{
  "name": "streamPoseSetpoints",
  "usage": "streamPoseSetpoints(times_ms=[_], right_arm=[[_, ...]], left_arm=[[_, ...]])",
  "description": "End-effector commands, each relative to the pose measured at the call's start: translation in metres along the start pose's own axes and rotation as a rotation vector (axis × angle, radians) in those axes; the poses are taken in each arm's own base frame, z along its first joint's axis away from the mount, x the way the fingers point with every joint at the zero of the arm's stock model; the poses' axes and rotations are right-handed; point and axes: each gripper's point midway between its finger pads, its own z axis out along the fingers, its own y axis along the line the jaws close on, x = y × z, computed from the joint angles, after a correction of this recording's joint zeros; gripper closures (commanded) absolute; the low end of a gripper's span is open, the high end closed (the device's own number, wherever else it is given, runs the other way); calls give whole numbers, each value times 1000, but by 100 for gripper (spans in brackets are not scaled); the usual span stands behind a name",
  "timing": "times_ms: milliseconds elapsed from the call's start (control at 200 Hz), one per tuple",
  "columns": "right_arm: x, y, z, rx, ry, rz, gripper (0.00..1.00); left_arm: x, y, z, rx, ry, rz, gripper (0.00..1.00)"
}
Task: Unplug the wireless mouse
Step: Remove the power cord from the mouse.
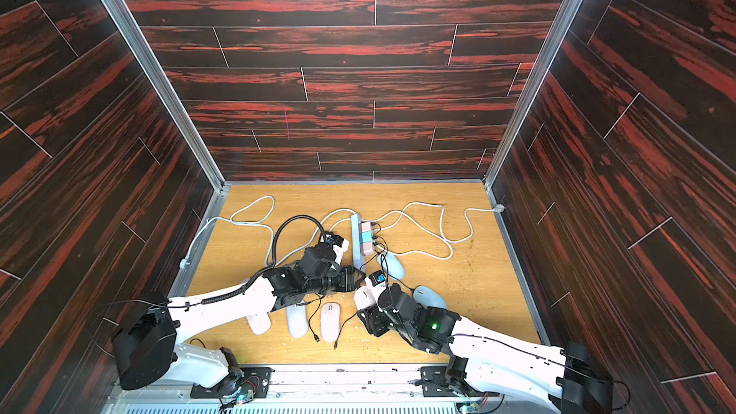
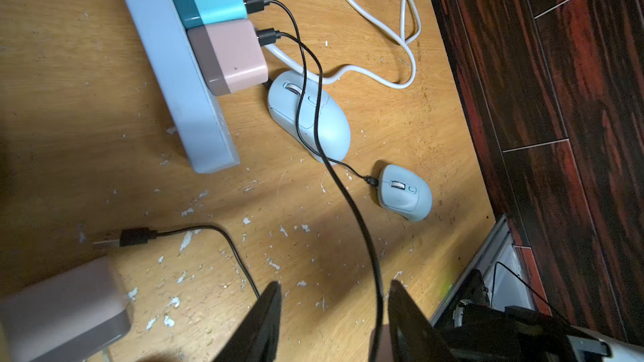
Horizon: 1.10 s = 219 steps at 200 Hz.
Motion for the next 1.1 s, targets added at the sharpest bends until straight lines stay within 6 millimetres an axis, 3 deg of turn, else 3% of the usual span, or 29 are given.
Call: streamPoseSetpoints(times_ms=[0,190,391,711,1092], right_arm=[[-1,5,1,-20,-3,-9,100],[-1,3,0,-12,-5,-8,100],[0,-1,-1,8,-2,-9,100],[2,-3,-1,19,1,5,100],[13,-9,2,48,61,20,100]], left_arm=[[-9,-2,0,-27,-17,30,53],[-9,-2,5,-35,-4,30,68],[-2,1,6,-40,22,29,70],[-10,-4,2,-38,6,43,100],[-28,-11,-9,-14,-82,16,100]])
